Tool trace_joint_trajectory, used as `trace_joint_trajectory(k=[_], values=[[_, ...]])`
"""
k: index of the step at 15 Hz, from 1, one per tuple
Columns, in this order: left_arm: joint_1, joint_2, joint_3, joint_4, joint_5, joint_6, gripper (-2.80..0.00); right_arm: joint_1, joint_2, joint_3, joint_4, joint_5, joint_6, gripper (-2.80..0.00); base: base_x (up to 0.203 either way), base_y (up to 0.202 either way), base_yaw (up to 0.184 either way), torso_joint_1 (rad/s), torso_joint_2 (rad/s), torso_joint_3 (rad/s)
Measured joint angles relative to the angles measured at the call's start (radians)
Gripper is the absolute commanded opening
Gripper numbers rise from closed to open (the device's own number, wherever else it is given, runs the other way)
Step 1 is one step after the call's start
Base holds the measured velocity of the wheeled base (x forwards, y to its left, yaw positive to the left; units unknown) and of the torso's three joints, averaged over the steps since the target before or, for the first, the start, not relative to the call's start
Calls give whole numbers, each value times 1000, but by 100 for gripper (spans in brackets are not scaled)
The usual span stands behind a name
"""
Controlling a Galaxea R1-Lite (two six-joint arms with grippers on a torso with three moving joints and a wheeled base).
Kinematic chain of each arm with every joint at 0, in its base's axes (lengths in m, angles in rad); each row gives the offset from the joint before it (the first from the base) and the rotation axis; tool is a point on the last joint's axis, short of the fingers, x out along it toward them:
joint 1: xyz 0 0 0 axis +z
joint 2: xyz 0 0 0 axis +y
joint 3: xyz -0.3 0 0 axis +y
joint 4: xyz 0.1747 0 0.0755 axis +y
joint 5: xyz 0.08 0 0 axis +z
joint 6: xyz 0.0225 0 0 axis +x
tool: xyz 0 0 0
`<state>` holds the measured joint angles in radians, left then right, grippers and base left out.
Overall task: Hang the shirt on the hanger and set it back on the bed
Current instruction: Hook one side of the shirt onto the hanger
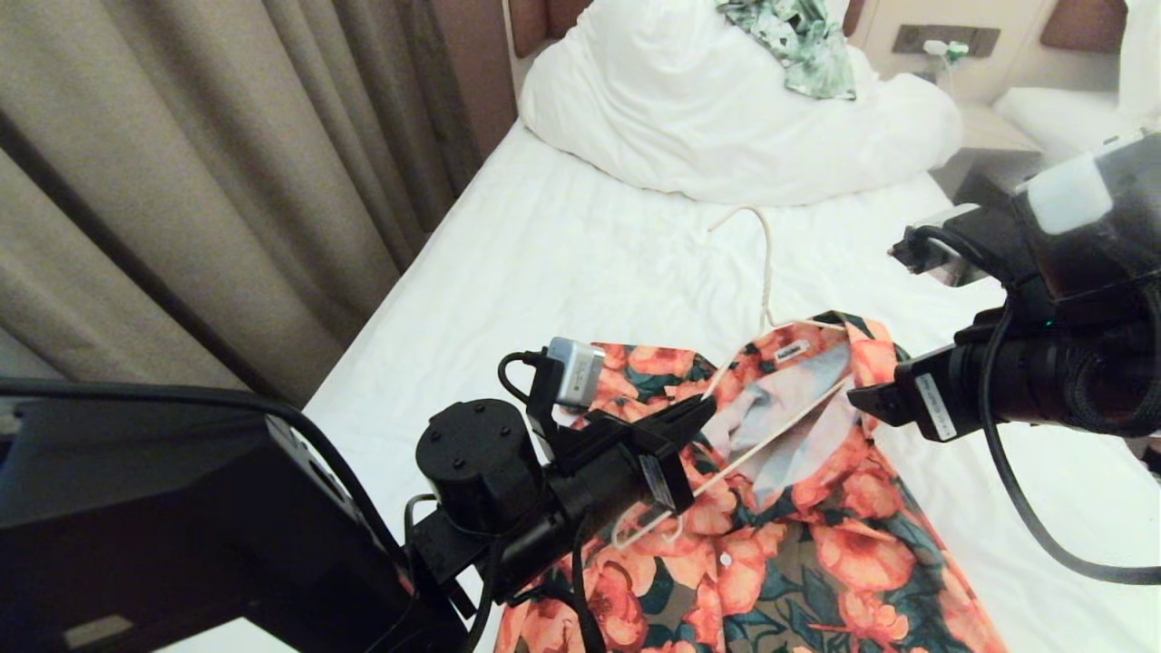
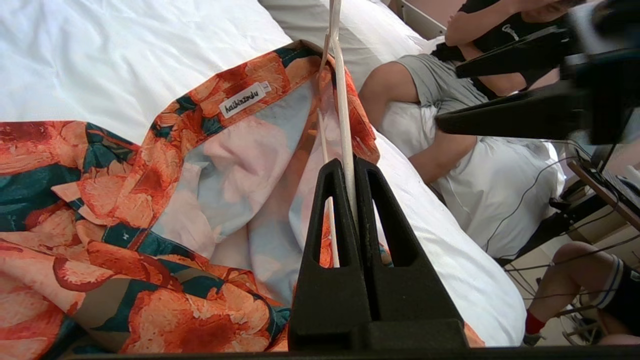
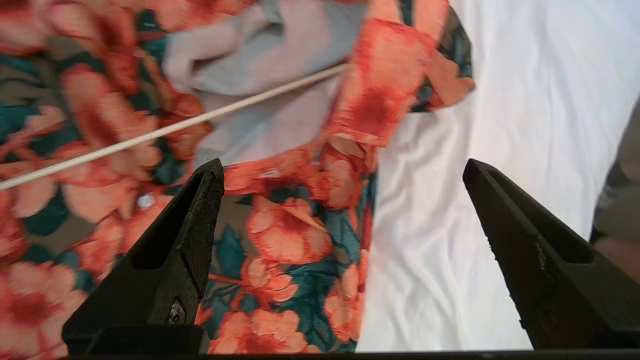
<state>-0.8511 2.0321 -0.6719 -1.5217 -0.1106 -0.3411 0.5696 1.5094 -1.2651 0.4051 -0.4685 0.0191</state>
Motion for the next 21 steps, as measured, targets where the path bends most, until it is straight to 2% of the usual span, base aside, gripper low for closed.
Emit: trace_joint_trajectory(k=[3,13,14,21], values=[[0,-3,0,0,0,1,-280,-45,52,1,-15,-8,16,0,0,0,0,0,0,0],[0,-13,0,0,1,3,-280,-113,251,-19,-273,-44,18,0,0,0,0,0,0,0],[0,-13,0,0,1,3,-280,-118,259,-20,-287,-44,18,-280,0,0,0,0,0,0],[1,-14,0,0,1,2,-280,-124,279,-25,-295,-45,17,-280,0,0,0,0,0,0]])
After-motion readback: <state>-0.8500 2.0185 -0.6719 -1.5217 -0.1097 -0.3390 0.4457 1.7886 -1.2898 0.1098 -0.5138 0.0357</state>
